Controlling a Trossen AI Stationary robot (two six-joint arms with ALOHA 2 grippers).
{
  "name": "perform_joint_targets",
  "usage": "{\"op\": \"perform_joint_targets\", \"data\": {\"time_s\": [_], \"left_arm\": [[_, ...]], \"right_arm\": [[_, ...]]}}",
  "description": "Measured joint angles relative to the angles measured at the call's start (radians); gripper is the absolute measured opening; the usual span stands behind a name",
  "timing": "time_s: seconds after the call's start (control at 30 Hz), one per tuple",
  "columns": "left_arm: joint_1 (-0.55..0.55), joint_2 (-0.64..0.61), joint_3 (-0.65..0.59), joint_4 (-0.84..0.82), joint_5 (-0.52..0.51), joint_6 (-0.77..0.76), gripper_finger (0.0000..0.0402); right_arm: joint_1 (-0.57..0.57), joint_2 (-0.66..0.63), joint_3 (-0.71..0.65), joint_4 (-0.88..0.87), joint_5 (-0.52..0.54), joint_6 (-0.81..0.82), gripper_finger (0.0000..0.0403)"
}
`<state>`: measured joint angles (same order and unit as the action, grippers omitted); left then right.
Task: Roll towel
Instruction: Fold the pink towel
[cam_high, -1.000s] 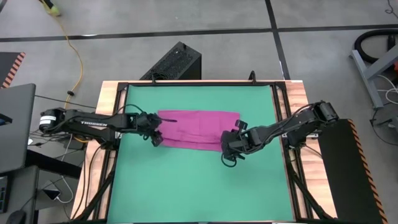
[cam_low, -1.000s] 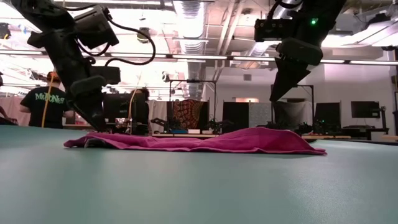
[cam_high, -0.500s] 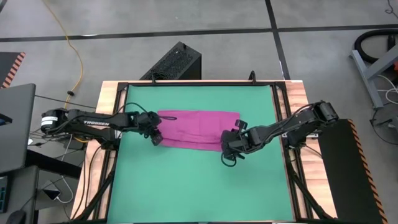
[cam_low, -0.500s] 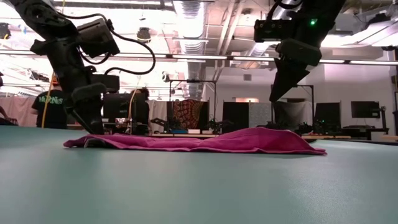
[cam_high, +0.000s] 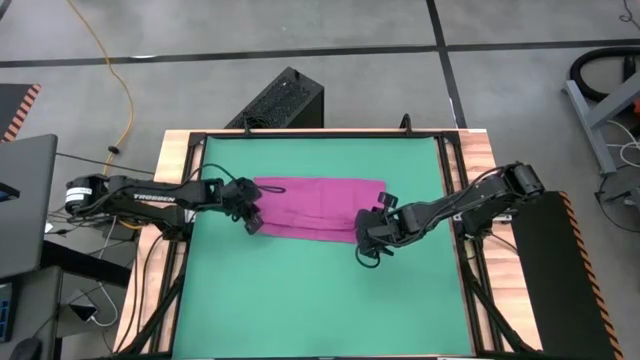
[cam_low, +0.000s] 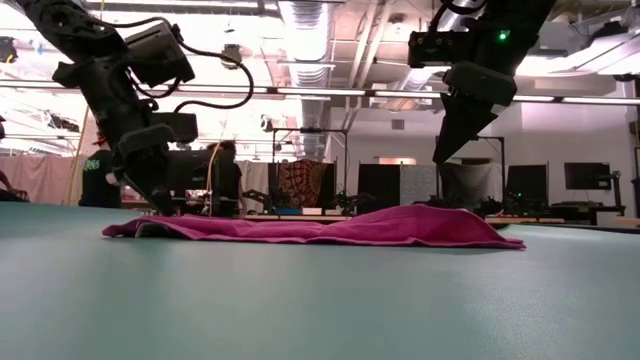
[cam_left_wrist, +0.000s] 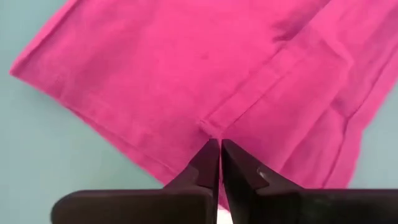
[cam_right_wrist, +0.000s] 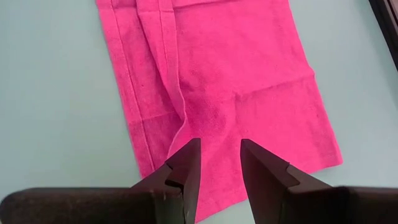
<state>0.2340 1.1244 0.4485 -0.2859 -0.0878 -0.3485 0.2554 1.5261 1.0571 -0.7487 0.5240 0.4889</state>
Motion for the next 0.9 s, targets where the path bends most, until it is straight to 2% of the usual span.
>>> {"op": "perform_joint_targets", "data": {"time_s": [0.3, 0.9], "left_arm": [[-0.092, -0.035, 0.011, -0.038, 0.02, -0.007, 0.0], [-0.301, -0.042, 0.012, -0.134, -0.086, -0.102, 0.0]], "right_arm": [[0.0, 0.0, 0.0, -0.003, 0.0, 0.0, 0.0137], [0.0, 0.0, 0.0, -0.002, 0.0, 0.0, 0.0137]]}}
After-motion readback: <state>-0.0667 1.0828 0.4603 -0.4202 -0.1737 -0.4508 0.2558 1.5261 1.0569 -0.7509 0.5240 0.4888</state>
